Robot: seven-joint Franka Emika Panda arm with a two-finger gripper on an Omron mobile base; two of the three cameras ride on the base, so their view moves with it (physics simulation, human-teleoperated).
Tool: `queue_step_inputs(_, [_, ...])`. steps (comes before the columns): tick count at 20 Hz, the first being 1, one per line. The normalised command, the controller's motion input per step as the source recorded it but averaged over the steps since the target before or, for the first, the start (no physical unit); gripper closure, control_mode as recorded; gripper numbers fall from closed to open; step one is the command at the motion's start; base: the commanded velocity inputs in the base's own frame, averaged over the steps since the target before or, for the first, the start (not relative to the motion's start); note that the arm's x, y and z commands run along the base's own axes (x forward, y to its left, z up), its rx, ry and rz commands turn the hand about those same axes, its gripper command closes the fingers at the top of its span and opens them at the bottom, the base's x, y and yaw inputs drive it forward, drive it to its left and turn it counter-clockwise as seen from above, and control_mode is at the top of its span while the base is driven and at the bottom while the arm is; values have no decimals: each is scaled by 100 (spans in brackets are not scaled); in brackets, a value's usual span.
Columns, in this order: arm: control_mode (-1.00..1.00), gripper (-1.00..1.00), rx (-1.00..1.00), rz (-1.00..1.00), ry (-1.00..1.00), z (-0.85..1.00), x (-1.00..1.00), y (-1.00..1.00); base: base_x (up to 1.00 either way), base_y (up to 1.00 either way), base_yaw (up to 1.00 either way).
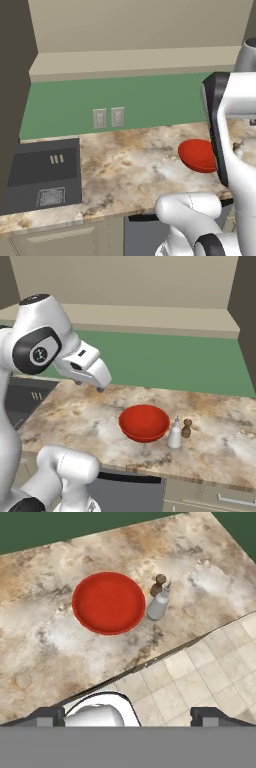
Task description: Retrieve the bottle and the shaker from the cabinet and place them next to the mixing bowl on the counter. Then add garlic from the fridge to the mixing bowl.
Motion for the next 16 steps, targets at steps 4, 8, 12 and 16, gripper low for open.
queue_step_inputs(4, [-100, -100, 1, 16, -16, -20, 0, 7, 0, 0, 0])
queue_step_inputs(8, [-100, -100, 0, 29, -6, -43, 0, 16, 0, 0, 0])
queue_step_inputs(12, [-100, -100, 0, 18, -1, -8, 0, 16, 0, 0, 0])
queue_step_inputs(16, [-100, -100, 0, 9, -1, -2, 0, 15, 0, 0, 0])
